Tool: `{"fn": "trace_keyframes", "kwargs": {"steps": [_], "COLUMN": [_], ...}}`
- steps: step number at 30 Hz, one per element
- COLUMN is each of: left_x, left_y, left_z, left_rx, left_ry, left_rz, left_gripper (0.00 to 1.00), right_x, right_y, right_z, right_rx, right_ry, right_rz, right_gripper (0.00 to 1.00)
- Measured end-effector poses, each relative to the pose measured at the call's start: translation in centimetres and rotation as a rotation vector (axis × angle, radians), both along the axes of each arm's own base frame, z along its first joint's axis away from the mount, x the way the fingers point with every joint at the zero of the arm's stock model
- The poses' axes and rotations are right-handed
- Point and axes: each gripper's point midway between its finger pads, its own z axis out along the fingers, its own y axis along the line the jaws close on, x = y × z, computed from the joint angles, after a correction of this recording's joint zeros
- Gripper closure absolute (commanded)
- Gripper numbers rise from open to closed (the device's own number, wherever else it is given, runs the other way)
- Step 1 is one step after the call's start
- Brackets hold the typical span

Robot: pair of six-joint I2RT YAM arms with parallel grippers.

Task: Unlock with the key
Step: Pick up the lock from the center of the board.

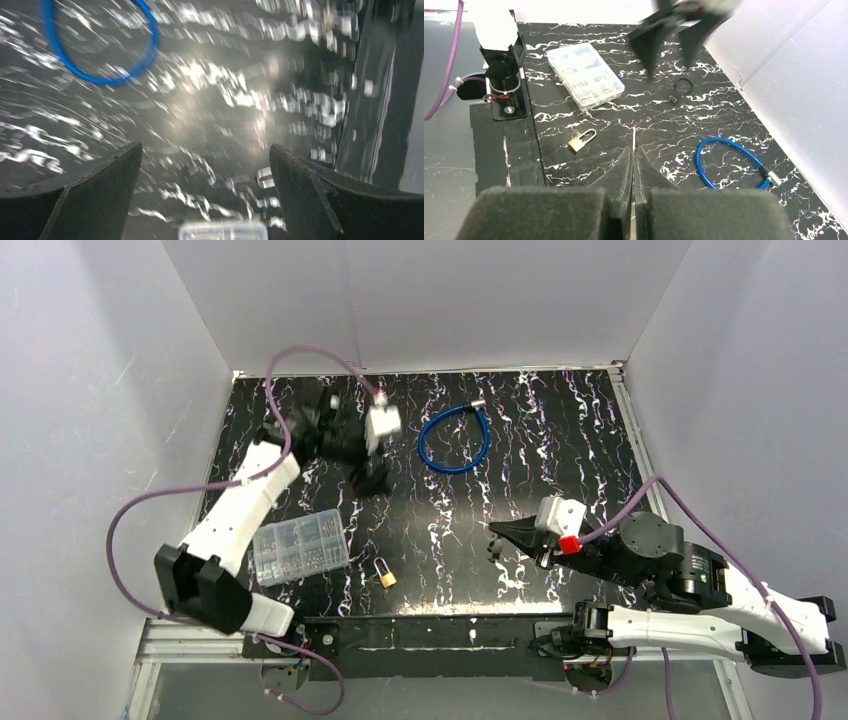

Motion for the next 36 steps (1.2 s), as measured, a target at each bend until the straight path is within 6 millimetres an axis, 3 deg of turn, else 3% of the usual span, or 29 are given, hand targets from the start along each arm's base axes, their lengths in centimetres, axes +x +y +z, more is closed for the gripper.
{"fn": "trace_keyframes", "kwargs": {"steps": [4, 6, 8, 11, 20, 36], "left_x": [-8.4, -11.4, -13.2, -13.9, -15.7, -17.6], "left_y": [3.3, 4.1, 4.3, 3.5, 1.9, 2.4], "left_z": [-9.0, -11.0, -12.1, -13.1, -18.7, -23.7], "left_rx": [0.180, 0.214, 0.230, 0.231, 0.260, 0.348], "left_ry": [-0.005, -0.027, -0.067, -0.098, -0.011, -0.096], "left_rz": [-0.252, -0.367, -0.477, -0.619, -0.938, -1.184], "left_gripper": [0.02, 0.02, 0.02, 0.02, 0.06, 0.30], "right_x": [0.1, 0.2, 0.2, 0.2, 0.2, 0.4], "right_y": [-0.5, -0.4, -0.3, -0.2, -0.8, -1.7], "right_z": [0.5, 0.3, -0.1, -0.6, -0.2, 0.4], "right_rx": [0.023, 0.026, 0.020, 0.013, 0.039, 0.075], "right_ry": [-0.003, 0.000, 0.006, 0.020, 0.031, 0.043], "right_rz": [-0.012, -0.016, -0.017, -0.020, -0.031, -0.057], "right_gripper": [0.99, 0.99, 0.99, 0.99, 0.99, 0.99]}}
